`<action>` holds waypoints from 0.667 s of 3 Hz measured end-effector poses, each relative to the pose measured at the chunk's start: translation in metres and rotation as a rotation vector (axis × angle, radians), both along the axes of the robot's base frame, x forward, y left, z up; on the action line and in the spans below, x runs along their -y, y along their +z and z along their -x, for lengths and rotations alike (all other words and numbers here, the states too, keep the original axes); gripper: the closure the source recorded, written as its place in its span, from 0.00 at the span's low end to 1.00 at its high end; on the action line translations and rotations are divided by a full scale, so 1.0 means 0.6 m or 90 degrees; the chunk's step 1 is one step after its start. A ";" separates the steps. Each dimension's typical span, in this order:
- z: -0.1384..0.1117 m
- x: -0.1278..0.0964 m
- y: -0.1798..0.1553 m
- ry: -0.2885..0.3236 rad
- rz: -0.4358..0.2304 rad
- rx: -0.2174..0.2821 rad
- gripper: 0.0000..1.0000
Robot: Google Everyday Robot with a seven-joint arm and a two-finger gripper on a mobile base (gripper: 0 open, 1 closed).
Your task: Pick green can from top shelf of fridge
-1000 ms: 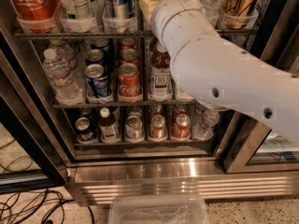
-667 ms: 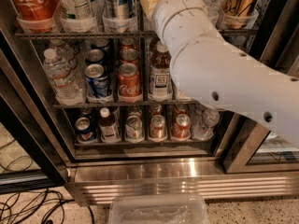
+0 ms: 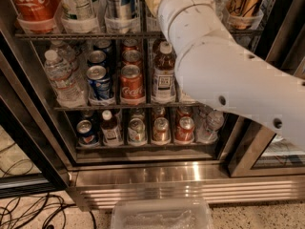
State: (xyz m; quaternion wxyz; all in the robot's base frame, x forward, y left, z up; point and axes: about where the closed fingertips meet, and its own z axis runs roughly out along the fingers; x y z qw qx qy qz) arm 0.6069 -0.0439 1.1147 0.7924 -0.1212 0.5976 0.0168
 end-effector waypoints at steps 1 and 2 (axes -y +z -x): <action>0.021 -0.002 0.013 0.013 -0.008 -0.006 1.00; 0.054 0.006 0.017 0.022 -0.011 -0.031 1.00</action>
Offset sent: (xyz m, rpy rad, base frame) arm -0.0567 -0.0116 0.0091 0.0259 0.1101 0.0508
